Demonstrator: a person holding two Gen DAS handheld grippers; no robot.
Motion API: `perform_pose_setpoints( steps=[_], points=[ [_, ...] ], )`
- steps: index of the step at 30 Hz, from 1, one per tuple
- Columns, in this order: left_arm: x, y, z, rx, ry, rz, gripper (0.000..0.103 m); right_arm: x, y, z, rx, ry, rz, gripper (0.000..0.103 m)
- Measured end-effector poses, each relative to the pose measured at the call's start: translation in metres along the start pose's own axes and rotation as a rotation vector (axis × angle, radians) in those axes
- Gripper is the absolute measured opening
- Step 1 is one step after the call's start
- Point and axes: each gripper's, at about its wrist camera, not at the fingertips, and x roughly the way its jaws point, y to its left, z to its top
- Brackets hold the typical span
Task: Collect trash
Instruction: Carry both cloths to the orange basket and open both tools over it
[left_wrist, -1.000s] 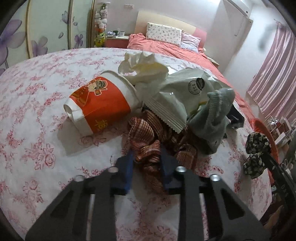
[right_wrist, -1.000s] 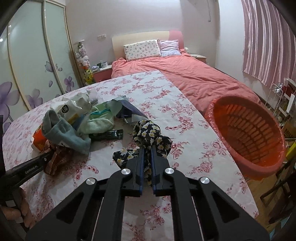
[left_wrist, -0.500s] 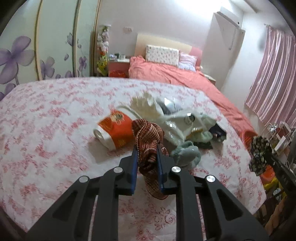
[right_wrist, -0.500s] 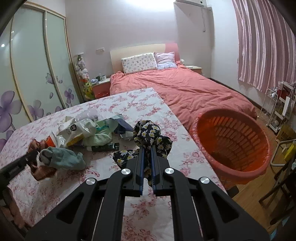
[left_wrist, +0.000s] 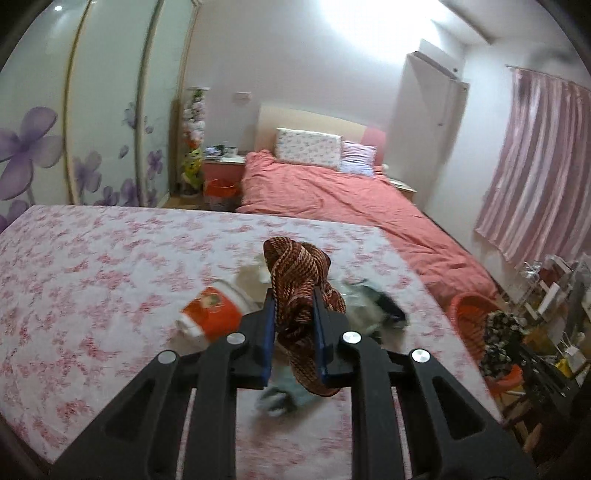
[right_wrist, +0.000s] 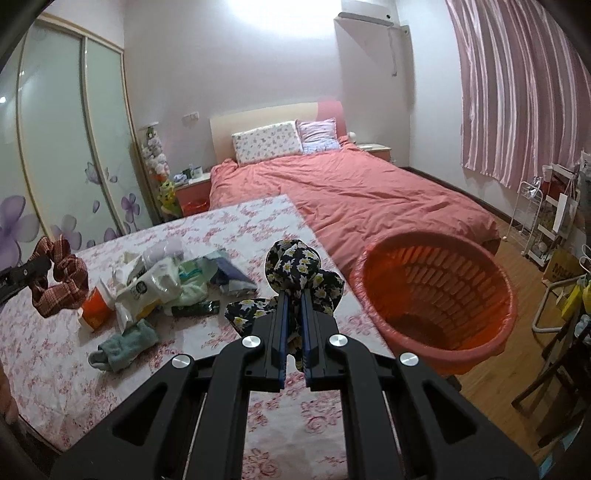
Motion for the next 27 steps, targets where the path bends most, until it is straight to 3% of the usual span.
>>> perform_pose_setpoints(
  steps=[13,27],
  points=[
    [0.006,-0.111,-0.001,0.071,0.019,-0.280,0.018,-0.018,-0.051,0.019,0.069,-0.121,-0.099,0.007],
    [0.075,-0.224,-0.020,0.146,0.107,-0.490,0.018,0.008,-0.125,0.030,0.208,-0.171,-0.204,0.007]
  ],
)
